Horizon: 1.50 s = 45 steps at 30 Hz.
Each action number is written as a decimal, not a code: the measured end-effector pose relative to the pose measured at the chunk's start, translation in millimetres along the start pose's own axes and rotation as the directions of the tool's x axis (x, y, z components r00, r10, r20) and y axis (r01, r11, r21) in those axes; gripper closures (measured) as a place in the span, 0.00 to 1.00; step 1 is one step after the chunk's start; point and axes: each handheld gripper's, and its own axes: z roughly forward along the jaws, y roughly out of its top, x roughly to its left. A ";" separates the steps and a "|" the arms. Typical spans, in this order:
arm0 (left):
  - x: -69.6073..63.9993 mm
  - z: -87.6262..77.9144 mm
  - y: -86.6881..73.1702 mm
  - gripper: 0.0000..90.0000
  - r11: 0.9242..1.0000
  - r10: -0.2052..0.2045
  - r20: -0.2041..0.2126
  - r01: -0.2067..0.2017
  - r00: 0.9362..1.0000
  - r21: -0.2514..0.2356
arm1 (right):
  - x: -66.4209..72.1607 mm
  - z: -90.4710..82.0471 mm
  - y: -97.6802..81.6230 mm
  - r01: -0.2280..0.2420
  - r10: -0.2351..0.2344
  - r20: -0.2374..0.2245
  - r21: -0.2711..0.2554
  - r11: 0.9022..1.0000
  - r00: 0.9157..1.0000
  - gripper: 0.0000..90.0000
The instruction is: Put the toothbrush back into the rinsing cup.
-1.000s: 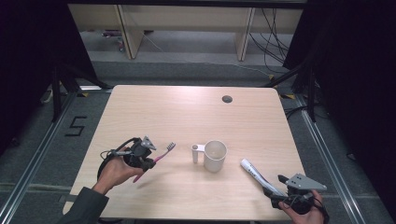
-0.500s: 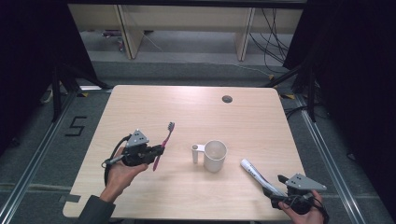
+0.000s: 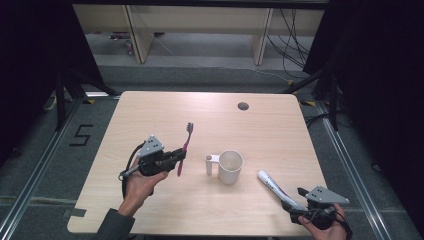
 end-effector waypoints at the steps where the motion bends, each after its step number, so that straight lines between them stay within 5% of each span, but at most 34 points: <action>1: -0.7 0.6 1.0 0.92 1.000 0.002 0.002 -0.002 1.000 -0.016 | 0.4 0.2 0.1 -0.012 0.012 -0.012 0.004 1.000 1.000 0.28; 3: -2.4 1.3 3.4 0.92 1.000 0.007 0.000 -0.007 1.000 -0.023 | 3.6 -0.3 -0.4 -0.059 0.060 -0.026 0.022 0.998 0.998 0.28; 23: -20.3 24.7 26.7 0.92 0.982 0.052 0.031 -0.045 0.998 -0.184 | -0.8 -0.8 0.0 -0.016 0.016 -0.011 0.005 1.000 1.000 0.28; 32: -27.9 36.2 33.1 0.92 0.974 0.061 0.046 -0.050 0.997 -0.221 | 1.4 -0.9 -0.6 -0.052 0.052 -0.021 0.011 0.999 0.998 0.28; 33: -28.1 37.4 33.1 0.92 0.974 0.057 0.051 -0.044 0.997 -0.223 | -1.1 -0.8 -0.1 -0.019 0.019 -0.011 0.000 1.000 1.000 0.28; 40: -31.4 46.3 32.2 0.92 0.972 0.053 0.061 -0.037 0.997 -0.232 | -1.1 -0.5 -0.4 -0.020 0.020 -0.016 0.004 1.000 1.000 0.28; 42: -32.6 49.1 31.7 0.92 0.973 0.051 0.063 -0.036 0.997 -0.229 | 1.6 -1.1 -0.6 -0.052 0.052 -0.024 0.014 0.999 0.998 0.28; 45: -33.3 53.0 29.9 0.92 0.973 0.050 0.071 -0.033 0.996 -0.228 | -1.9 -0.9 -0.2 -0.003 0.003 -0.002 -0.005 1.000 1.000 0.28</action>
